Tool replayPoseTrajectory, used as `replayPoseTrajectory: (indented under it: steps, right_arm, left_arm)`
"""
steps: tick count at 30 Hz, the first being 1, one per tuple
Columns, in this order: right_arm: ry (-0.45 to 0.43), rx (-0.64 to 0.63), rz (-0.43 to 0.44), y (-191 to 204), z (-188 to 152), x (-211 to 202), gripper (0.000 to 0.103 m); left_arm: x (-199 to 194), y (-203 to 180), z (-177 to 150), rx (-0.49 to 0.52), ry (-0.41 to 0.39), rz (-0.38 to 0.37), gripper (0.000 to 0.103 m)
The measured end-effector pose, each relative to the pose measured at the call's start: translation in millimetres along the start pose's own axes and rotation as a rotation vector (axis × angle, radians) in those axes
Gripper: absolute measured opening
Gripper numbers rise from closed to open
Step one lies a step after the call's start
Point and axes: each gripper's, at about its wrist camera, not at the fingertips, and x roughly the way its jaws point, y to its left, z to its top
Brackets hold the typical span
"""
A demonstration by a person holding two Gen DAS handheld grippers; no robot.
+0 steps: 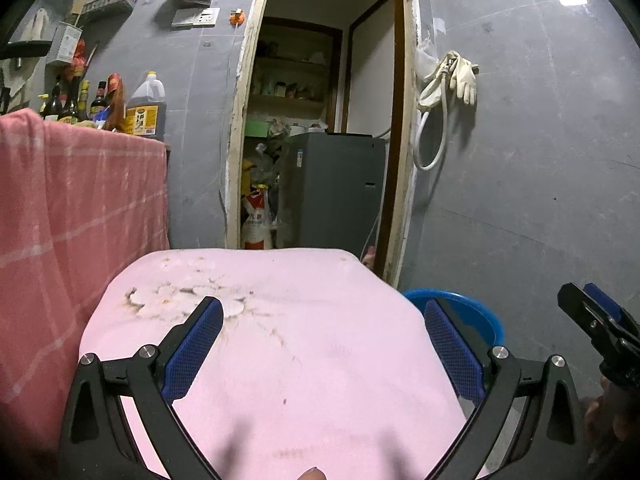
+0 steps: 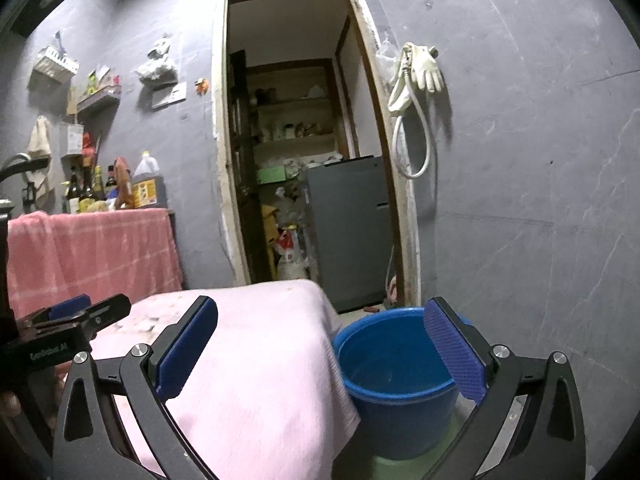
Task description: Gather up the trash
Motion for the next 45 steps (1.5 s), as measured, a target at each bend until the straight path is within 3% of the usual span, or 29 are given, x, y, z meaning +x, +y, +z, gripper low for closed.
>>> replayPoseTrajectory:
  steps: [8, 19, 29, 45]
  right_arm:
    - [-0.006, -0.058, -0.010, 14.2, -18.6, -13.3, 0.103]
    - [0.008, -0.069, 0.016, 19.0, -32.9, -14.7, 0.103]
    - [0.076, -0.038, 0.002, 11.2, -44.0, -1.8, 0.103]
    - [0.098, -0.032, -0.004, 5.5, -46.4, 3.8, 0.103]
  left_arm:
    - [-18.6, 8.1, -25.0, 0.020, -0.011, 0.051, 0.099]
    - [-32.9, 19.7, -49.6, 0.006, -0.011, 0.064, 0.102]
    - [-27.4, 24.7, -60.7, -0.016, 0.005, 0.089, 0.102]
    - [-26.6, 37.0, -62.5, -0.024, 0.008, 0.117, 0.102]
